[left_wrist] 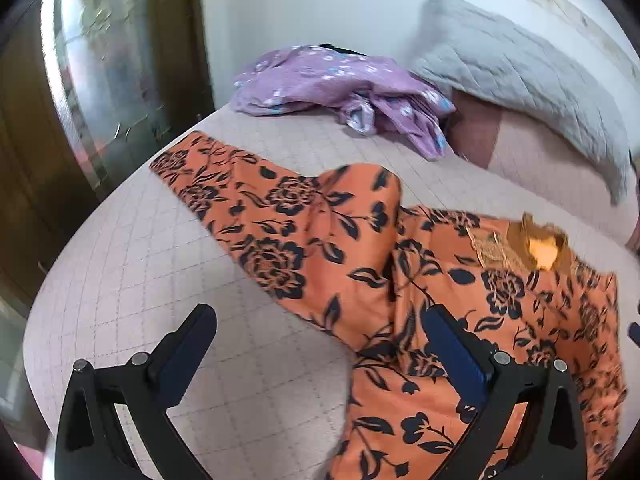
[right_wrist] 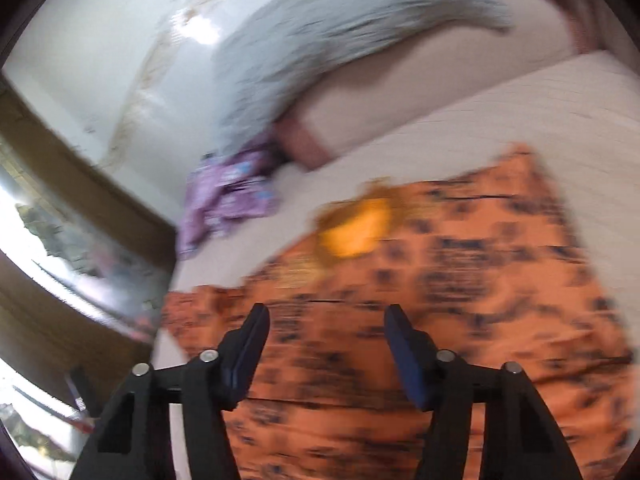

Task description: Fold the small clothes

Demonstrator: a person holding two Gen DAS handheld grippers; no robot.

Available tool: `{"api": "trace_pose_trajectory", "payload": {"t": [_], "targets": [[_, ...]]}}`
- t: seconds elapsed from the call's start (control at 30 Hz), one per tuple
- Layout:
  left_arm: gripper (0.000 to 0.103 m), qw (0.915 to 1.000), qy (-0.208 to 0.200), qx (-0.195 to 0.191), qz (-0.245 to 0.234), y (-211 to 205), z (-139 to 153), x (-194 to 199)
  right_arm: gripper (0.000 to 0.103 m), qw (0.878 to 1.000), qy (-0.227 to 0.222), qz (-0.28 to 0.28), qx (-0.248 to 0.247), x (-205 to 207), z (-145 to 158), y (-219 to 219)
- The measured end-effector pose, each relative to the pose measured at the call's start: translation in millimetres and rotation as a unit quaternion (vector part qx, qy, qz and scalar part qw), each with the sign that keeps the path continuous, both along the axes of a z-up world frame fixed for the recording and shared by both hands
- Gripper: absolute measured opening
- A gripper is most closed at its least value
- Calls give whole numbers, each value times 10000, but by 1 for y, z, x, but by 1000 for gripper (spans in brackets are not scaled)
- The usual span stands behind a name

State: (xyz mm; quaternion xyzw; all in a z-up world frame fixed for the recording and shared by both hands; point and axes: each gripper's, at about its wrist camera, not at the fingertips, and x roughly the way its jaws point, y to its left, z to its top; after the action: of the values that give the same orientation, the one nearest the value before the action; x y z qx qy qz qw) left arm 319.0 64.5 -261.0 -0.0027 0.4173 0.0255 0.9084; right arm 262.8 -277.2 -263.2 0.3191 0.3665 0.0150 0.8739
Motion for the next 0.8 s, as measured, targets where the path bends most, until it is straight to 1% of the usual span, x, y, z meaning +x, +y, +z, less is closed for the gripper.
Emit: {"api": "trace_pose_trajectory", "payload": {"t": [0.07,0.17,0.2,0.27,0.3,0.33,0.37,0.4,0.43,0.47,0.53,0.6,0.67,0.7,0.73,0.8], "targets": [[103,9996,43,253,-124,-16,-8,3,59,9996,158,-213,-55,-18,-14,-31],[103,9970,247,701,-207,-37,-30,11,59,9985,338,-438,-61,-25,-33,-59],[103,9943,349,983,-219,-46,-41,15,59,9978,447,-490,-71,-25,-43,-68],[103,9892,541,1326,-295,-56,-57,18,59,9964,701,-474,-78,-21,-57,-77],[103,9865,654,1456,-365,-61,-65,19,58,9938,1021,-441,-62,-14,-70,-81],[103,9857,585,1539,-372,-63,-67,17,59,9925,1150,-407,-52,-11,-77,-82],[103,9857,525,1557,-378,-63,-65,16,61,9926,1137,-390,-168,-7,-75,-80],[103,9859,547,1523,-430,-62,-58,15,61,9929,1112,-337,-259,-5,-70,-78],[103,9880,499,1392,-442,-58,-52,13,61,9937,1045,-227,-341,-3,-62,-74],[103,9915,370,1182,-405,-51,-42,11,61,9946,951,-169,-373,-3,-57,-73],[103,9965,40,811,-174,-30,-21,7,61,9963,710,-131,-461,-7,-42,-68],[103,9985,-196,467,205,-3,-8,7,61,9980,552,-43,-295,-10,-32,-66],[103,9969,-222,32,755,34,-4,14,61,9987,460,61,-230,-13,-25,-60],[103,9944,-174,-185,1024,54,-6,20,61,9986,431,165,-266,-14,-24,-55],[103,9898,-53,-400,1363,78,-11,28,61,9984,413,238,-298,-13,-24,-48],[103,9826,121,-526,1779,105,-21,39,61,9981,397,384,-261,-12,-25,-37]]}}
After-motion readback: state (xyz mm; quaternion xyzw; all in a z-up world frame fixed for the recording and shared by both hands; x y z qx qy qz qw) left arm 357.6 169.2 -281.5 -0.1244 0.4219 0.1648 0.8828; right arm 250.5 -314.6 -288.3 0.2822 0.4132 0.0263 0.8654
